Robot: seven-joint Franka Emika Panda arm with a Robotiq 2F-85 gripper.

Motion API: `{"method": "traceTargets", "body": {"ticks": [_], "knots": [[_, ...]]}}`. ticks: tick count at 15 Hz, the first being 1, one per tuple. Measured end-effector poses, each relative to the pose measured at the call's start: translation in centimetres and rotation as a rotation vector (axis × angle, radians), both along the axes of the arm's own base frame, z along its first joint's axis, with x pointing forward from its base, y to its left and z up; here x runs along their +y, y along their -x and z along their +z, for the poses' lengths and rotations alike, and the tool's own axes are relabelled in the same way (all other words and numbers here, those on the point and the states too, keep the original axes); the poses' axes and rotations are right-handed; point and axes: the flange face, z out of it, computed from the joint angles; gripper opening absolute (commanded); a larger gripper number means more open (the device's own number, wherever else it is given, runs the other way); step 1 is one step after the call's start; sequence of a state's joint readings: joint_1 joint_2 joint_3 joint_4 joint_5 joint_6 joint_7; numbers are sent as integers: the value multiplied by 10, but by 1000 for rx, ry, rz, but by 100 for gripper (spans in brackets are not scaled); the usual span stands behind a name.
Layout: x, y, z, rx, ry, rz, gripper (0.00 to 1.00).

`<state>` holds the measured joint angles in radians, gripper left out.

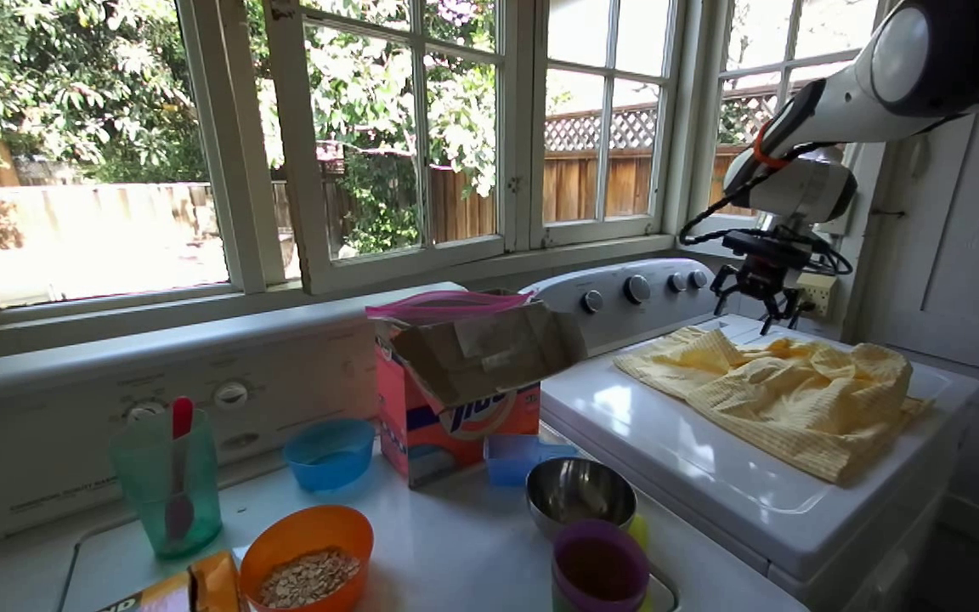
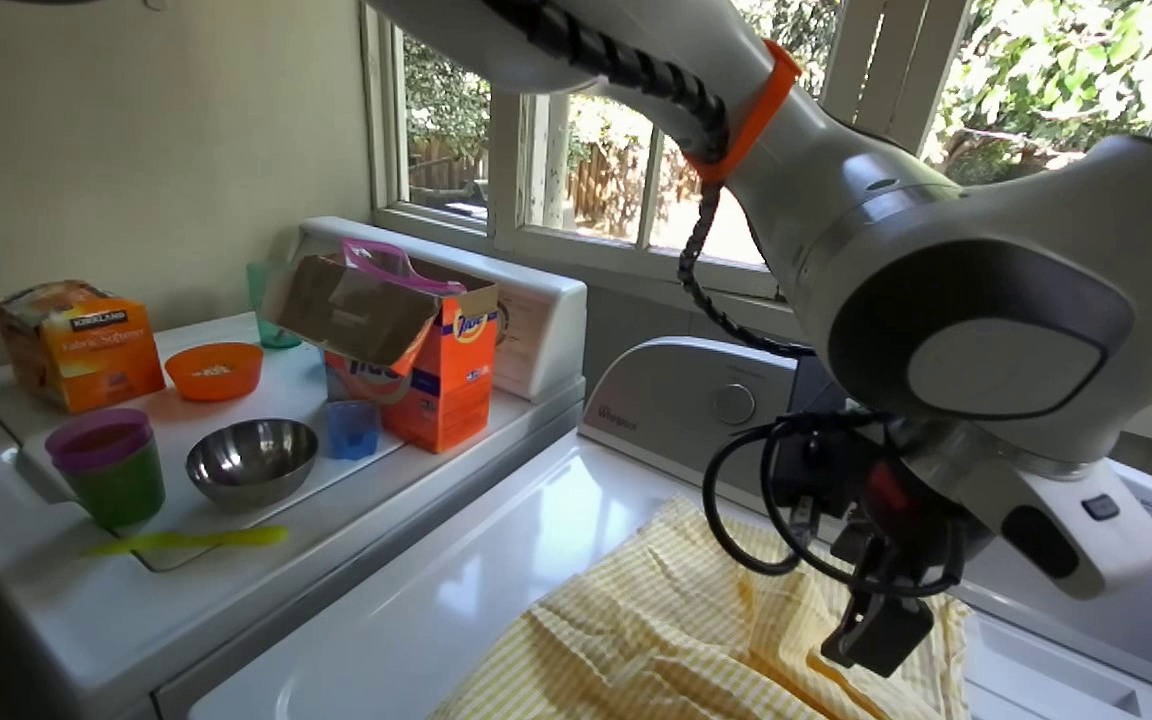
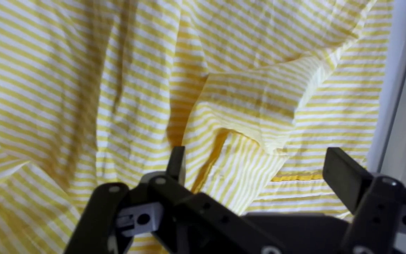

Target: Fold the towel once

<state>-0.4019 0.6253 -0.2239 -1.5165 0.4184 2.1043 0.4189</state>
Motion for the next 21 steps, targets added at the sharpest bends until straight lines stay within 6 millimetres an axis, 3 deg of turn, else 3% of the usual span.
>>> {"method": "traceTargets", "body": {"ticks": [5,10,12,18,20,21], "knots": [[-7,-3,0,-38,39,-28,100],[-11,-4,-18,-36,48,-65,99],[-10,-3,-26,-26,41,-77,92],[-11,-11,-42,-92,59,-116,51],[-11,-13,-47,-104,65,-122,47],[-11,-14,-49,-108,67,-123,50]]}}
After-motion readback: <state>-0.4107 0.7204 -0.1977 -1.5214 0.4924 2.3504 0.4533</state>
